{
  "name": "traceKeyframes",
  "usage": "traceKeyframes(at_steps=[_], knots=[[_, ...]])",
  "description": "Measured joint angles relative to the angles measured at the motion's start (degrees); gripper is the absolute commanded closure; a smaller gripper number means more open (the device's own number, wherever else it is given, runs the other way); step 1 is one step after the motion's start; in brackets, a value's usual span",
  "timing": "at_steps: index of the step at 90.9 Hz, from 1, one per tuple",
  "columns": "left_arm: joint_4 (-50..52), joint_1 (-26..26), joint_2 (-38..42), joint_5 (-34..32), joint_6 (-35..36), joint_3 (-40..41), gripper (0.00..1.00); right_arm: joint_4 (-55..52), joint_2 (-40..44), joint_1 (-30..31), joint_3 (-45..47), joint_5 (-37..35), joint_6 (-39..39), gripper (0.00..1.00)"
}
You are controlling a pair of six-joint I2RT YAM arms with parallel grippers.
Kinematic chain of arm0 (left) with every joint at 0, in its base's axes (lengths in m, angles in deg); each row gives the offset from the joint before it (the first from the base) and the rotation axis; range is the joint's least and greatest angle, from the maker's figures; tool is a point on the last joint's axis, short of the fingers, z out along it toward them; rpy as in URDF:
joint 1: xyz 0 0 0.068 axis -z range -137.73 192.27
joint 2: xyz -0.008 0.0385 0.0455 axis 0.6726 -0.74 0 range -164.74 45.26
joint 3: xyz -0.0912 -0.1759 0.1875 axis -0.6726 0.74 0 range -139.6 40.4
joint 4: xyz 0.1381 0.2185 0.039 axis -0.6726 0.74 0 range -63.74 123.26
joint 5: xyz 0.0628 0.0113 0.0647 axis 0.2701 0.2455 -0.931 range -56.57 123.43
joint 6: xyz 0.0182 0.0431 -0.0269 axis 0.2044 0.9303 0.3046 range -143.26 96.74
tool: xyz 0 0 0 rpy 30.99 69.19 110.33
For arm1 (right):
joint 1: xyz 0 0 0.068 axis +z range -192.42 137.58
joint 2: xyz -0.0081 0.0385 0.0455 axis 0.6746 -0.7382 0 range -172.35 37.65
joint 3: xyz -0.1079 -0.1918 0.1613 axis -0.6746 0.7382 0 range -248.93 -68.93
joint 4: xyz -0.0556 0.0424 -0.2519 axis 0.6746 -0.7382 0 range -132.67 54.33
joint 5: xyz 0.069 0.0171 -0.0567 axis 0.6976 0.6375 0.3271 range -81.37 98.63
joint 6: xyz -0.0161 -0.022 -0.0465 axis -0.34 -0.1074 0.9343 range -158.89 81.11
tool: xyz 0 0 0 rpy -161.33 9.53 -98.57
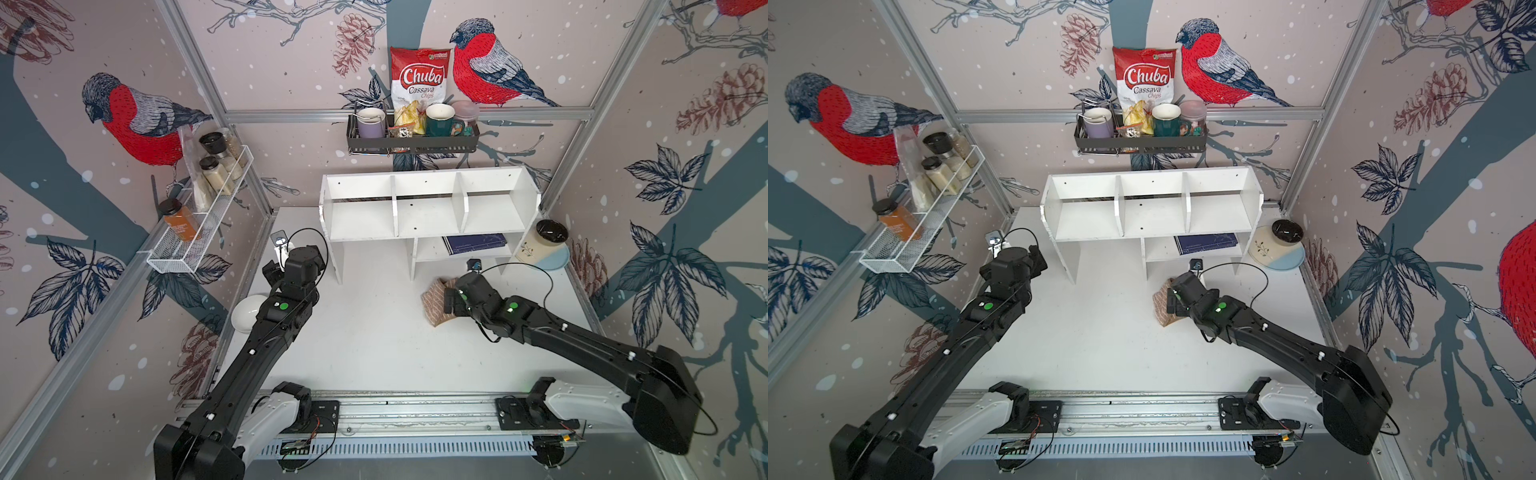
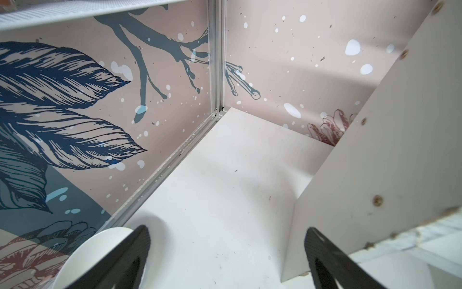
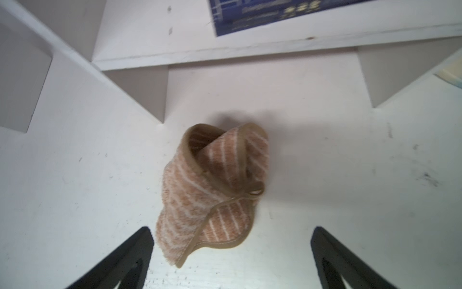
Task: Wipe the bookshelf clean with a cloth
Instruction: Pick up the cleaning item at the center of the board.
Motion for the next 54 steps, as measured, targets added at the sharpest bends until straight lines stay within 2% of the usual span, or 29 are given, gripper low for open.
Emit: traceKeyframes(at_steps=[8, 22, 27, 29, 32, 38, 42, 44, 54], knots=[[4.0, 0.0, 0.5, 2.5, -1.8, -3.2, 0.05, 2.7, -5.4, 0.3, 0.0, 1.3, -0.2, 0.00], [8.7, 0.0, 2.5, 5.1, -3.5, -4.9, 0.05, 7.1, -15.5, 0.4, -0.7, 4.6, -0.3, 0.15], [9.8, 0.0, 3.1, 5.7, -4.2, -4.8, 0.05, 8.6, -18.4, 0.1, -0.7, 4.9, -0.2, 0.25], [10.0, 0.0, 3.3, 6.1, -4.4, -4.8, 0.05, 9.2, -19.4, -0.1, -0.7, 5.2, -0.2, 0.32], [10.2, 0.0, 3.3, 6.5, -4.4, -4.8, 0.05, 10.3, -20.5, -0.5, -0.5, 5.4, -0.3, 0.46], [11.1, 0.0, 3.0, 7.3, -4.6, -5.0, 0.05, 12.1, -21.9, -1.1, -0.1, 4.4, -0.1, 0.82], [11.9, 0.0, 2.5, 8.0, -4.7, -5.4, 0.04, 13.3, -22.2, -1.3, -0.1, 4.2, -0.1, 0.96], [12.1, 0.0, 2.3, 8.2, -4.7, -5.7, 0.04, 13.7, -22.3, -1.4, -0.1, 4.2, -0.1, 1.00], [12.5, 0.0, 1.3, 9.9, -5.2, -8.0, 0.05, 13.2, -19.4, 0.5, 0.3, 3.4, 0.6, 1.00]])
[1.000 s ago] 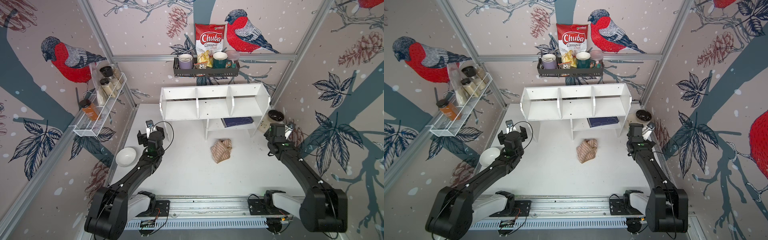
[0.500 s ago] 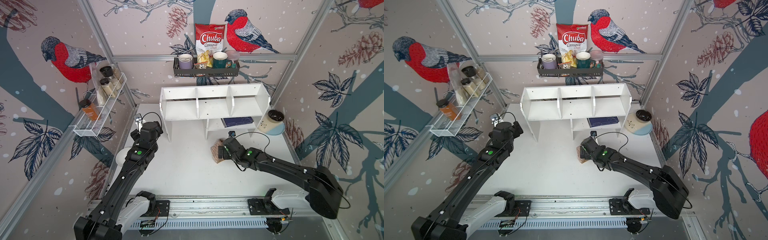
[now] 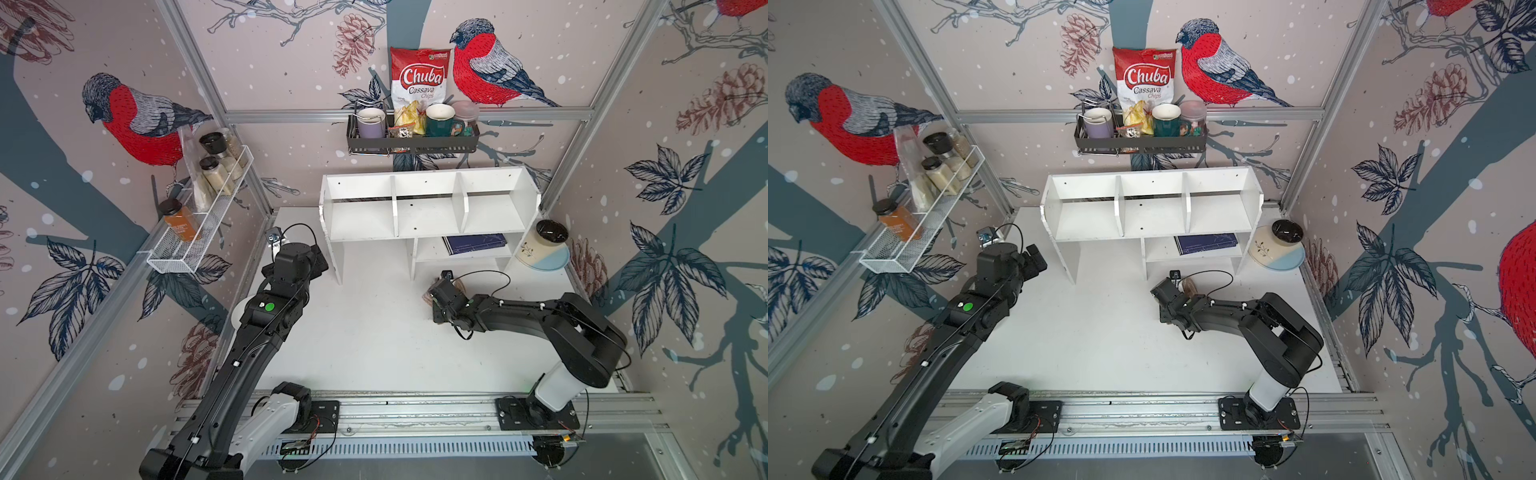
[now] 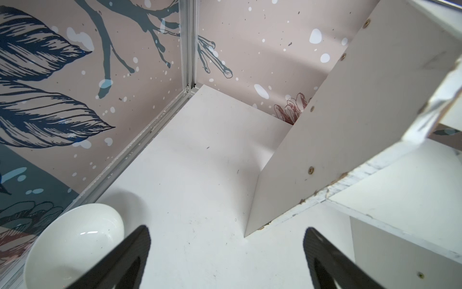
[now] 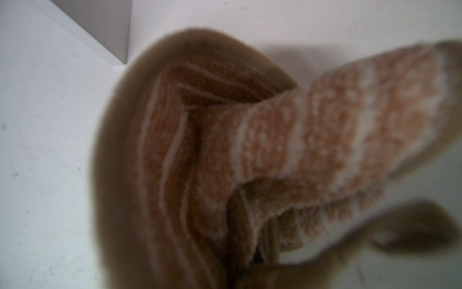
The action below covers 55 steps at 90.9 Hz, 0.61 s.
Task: Wipe the bookshelf clean with a cloth
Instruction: Pick up the cleaning item at the center of the board, then wipe the dust from the shelf.
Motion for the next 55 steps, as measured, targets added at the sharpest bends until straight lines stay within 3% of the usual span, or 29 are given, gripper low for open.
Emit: traceKeyframes(at_steps=[12, 22, 28, 41, 55], knots=[[-1.1, 0.0, -2.4, 2.6, 0.4, -3.2, 0.05, -0.9, 7.5, 5.4, -2.3, -3.5, 2.7, 1.00], [-2.1, 0.0, -6.0, 2.8, 1.2, -6.0, 0.10, -2.5, 9.7, 6.4, -8.9, -5.3, 5.7, 1.00], [-2.6, 0.0, -8.5, 3.0, 2.3, -8.2, 0.17, -3.3, 9.8, 6.2, -13.7, -7.2, 7.3, 1.00], [-4.0, 0.0, -13.3, 4.2, 4.3, -13.4, 0.45, -3.0, 9.0, 5.8, -20.9, -9.4, 11.4, 1.00], [-5.7, 0.0, -16.3, 4.2, 6.5, -15.7, 0.62, -1.7, 3.9, 3.4, -22.8, -6.4, 11.4, 1.00]])
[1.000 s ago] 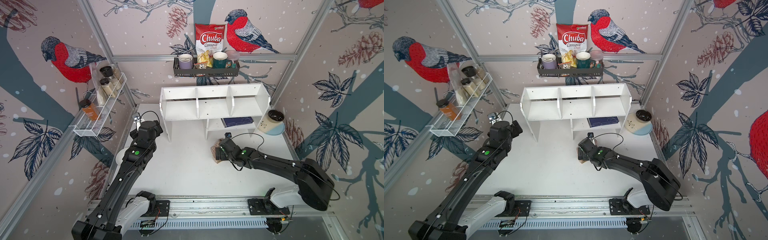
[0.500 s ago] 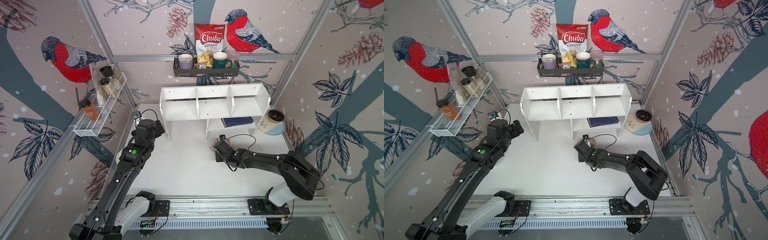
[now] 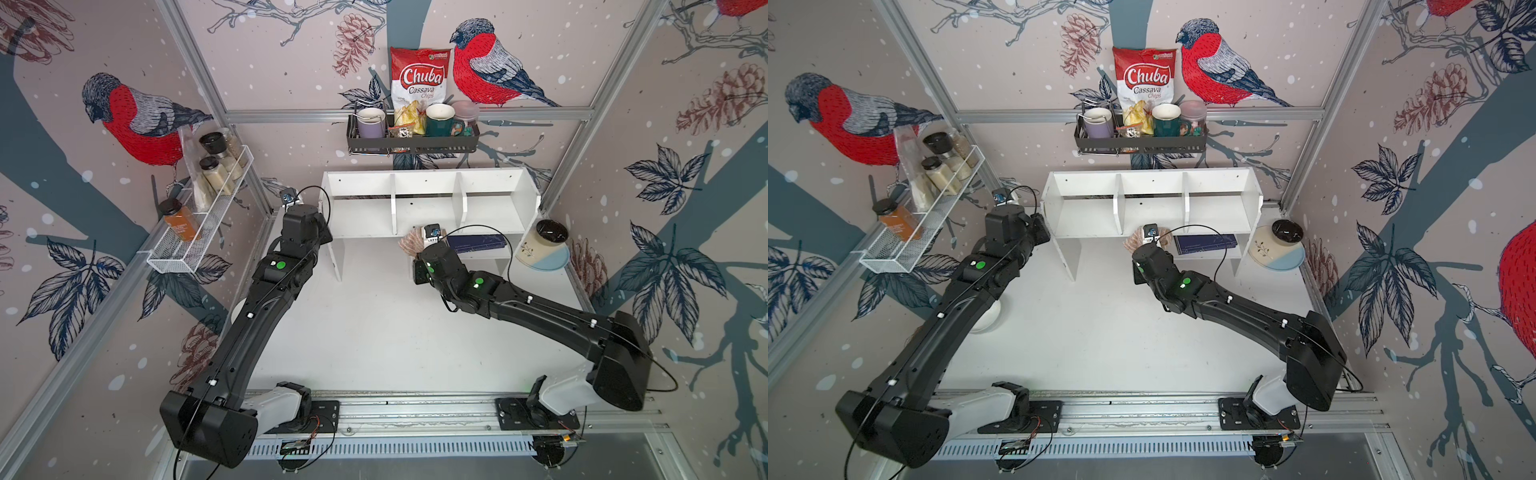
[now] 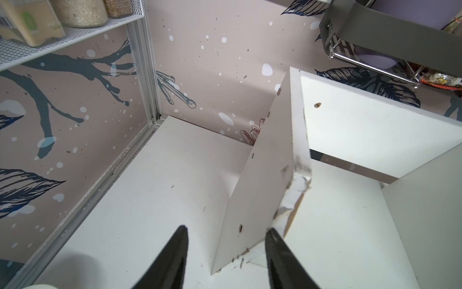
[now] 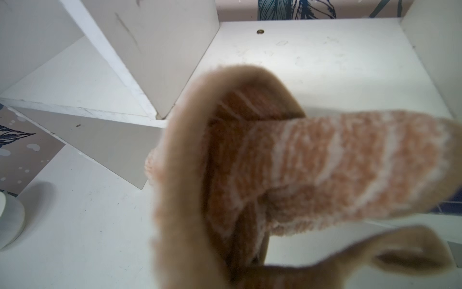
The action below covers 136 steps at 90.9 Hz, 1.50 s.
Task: Wipe the bookshelf clean with a cloth
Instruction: Wipe the dust from the shelf.
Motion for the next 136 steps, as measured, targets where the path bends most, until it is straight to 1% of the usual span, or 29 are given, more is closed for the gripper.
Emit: traceKeyframes(at_steps=[9, 13, 23, 28, 37, 50, 54, 63, 72, 83, 84, 87, 89, 90, 92, 93, 96, 98, 112, 122, 125, 130, 133, 136], knots=[[-1.3, 0.0, -1.6, 0.0, 0.8, -0.4, 0.71, 0.5, -4.4, -0.4, 2.3, 2.4, -1.8, 1.00], [-1.5, -0.1, -2.0, 0.4, 1.6, -0.4, 0.73, 0.5, -6.0, 0.0, 3.5, 4.4, -1.9, 1.00], [-2.9, -0.1, -2.1, 1.3, 2.1, 1.1, 0.73, 0.2, -7.8, 0.1, 4.9, 6.3, -3.5, 1.00], [-3.6, -0.1, -1.9, 1.5, 2.4, 2.3, 0.74, 0.2, -7.0, -0.2, 4.7, 6.3, -4.3, 1.00], [-4.9, -0.1, -1.0, 2.2, 3.1, 4.7, 0.81, -0.5, -3.6, -0.5, 3.2, 5.5, -4.4, 1.00], [-7.3, -0.1, 0.7, 3.4, 4.0, 8.3, 0.94, -0.2, 1.4, -1.7, 0.8, 3.7, -4.4, 1.00], [-7.9, -0.1, 1.0, 3.5, 4.2, 8.9, 1.00, -0.5, 2.8, -3.1, 1.0, 3.3, -4.4, 1.00], [-9.2, -0.1, 1.5, 4.4, 4.6, 9.4, 1.00, -1.4, 6.6, -6.9, 3.2, 3.1, -5.7, 1.00], [-10.7, -0.1, 1.8, 4.5, 5.0, 10.2, 1.00, -2.9, 11.9, -11.5, 7.4, 3.4, -6.3, 1.00], [-12.1, -0.1, 2.3, 5.9, 5.7, 11.7, 1.00, -4.9, 19.5, -19.7, 12.6, 5.2, -7.3, 1.00], [-12.1, -0.1, 2.3, 5.9, 5.8, 11.8, 0.99, -5.1, 20.2, -20.6, 13.0, 5.4, -7.4, 1.00], [-12.4, -0.1, 2.5, 6.0, 6.4, 12.1, 0.84, -5.5, 21.8, -22.5, 13.9, 5.7, -7.4, 1.00], [-12.6, -0.2, 2.6, 6.4, 6.5, 12.3, 0.68, -5.7, 22.8, -23.5, 14.4, 6.2, -7.4, 1.00], [-12.7, -0.2, 2.7, 6.5, 6.5, 12.4, 0.63, -5.9, 23.2, -23.9, 14.5, 6.4, -7.3, 1.00], [-13.0, -0.3, 2.9, 7.1, 6.8, 12.5, 0.45, -6.3, 23.8, -24.4, 14.7, 6.8, -7.2, 1.00], [-13.0, -0.5, 3.0, 7.3, 7.1, 12.6, 0.38, -6.4, 24.1, -24.6, 14.7, 7.2, -7.0, 1.00], [-13.3, -0.8, 3.3, 7.6, 7.9, 12.9, 0.25, -6.9, 24.9, -25.0, 14.7, 8.1, -6.4, 1.00], [-13.5, -1.0, 3.6, 7.8, 7.9, 13.1, 0.21, -7.1, 25.3, -25.1, 14.7, 8.7, -5.8, 1.00], [-14.9, -2.8, 3.8, 10.5, 9.4, 13.1, 0.10, -7.9, 27.0, -25.3, 15.1, 12.3, -4.1, 1.00], [-15.5, -3.9, 1.5, 13.4, 9.5, 11.3, 0.09, -7.9, 27.6, -24.9, 16.2, 15.0, -3.1, 1.00], [-15.7, -4.0, 0.5, 14.1, 9.5, 10.4, 0.10, -7.8, 27.6, -24.5, 16.4, 15.8, -3.0, 1.00], [-16.2, -4.2, -0.8, 15.4, 9.4, 9.3, 0.15, -7.9, 27.6, -23.6, 16.7, 17.2, -2.7, 1.00], [-16.4, -4.2, -1.4, 16.0, 9.4, 8.7, 0.21, -7.9, 27.5, -23.0, 16.7, 17.7, -2.6, 1.00], [-16.7, -4.2, -2.1, 16.7, 9.4, 8.1, 0.28, -7.7, 27.3, -22.4, 16.7, 18.1, -2.3, 1.00]])
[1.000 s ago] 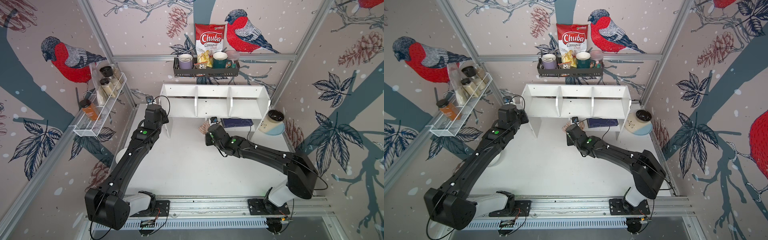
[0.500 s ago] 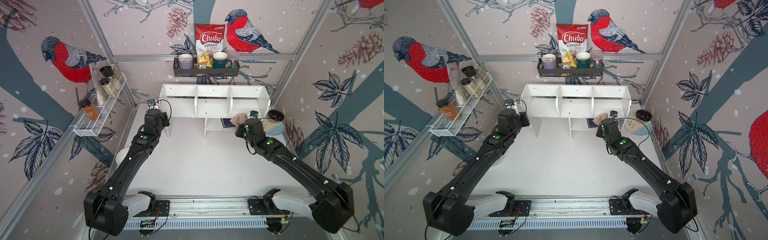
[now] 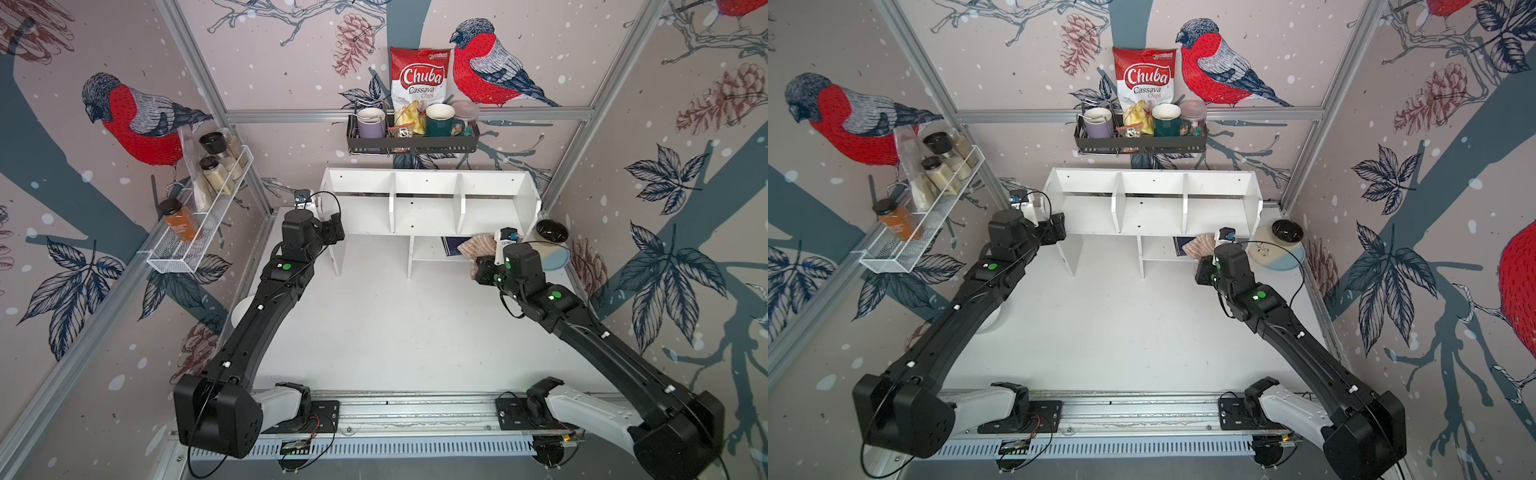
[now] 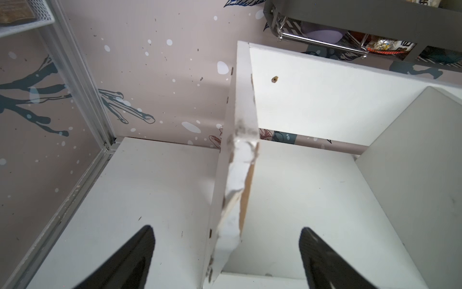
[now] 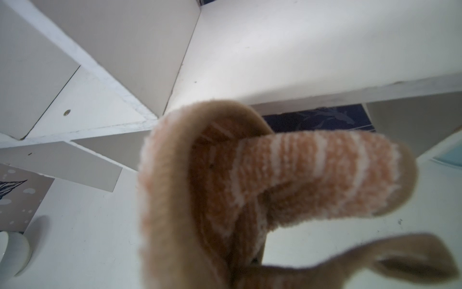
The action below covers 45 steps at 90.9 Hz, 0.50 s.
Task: Wipe the bookshelf clean with a cloth
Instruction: Wipe the dust from the shelf.
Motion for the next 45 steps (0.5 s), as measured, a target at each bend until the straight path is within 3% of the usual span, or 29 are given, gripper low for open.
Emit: traceKeyframes(at_steps=[8, 16, 36, 45], knots=[[-1.5, -0.1, -1.5, 0.3, -0.2, -0.9, 0.52, -0.1, -1.3, 2.6, -0.4, -0.2, 0.6, 1.00], [-2.3, -0.1, -2.5, 0.9, -0.4, -1.0, 0.67, -0.2, -4.5, 6.6, -2.6, -0.4, 0.9, 1.00], [-4.9, -0.1, -1.8, -0.7, -1.1, 1.4, 0.85, 1.1, -15.9, 14.7, -12.4, -3.2, 1.1, 1.00], [-6.1, -0.1, -1.1, -1.3, 2.6, 2.6, 0.93, 1.8, -20.9, 17.0, -16.8, -4.4, 1.1, 1.00]])
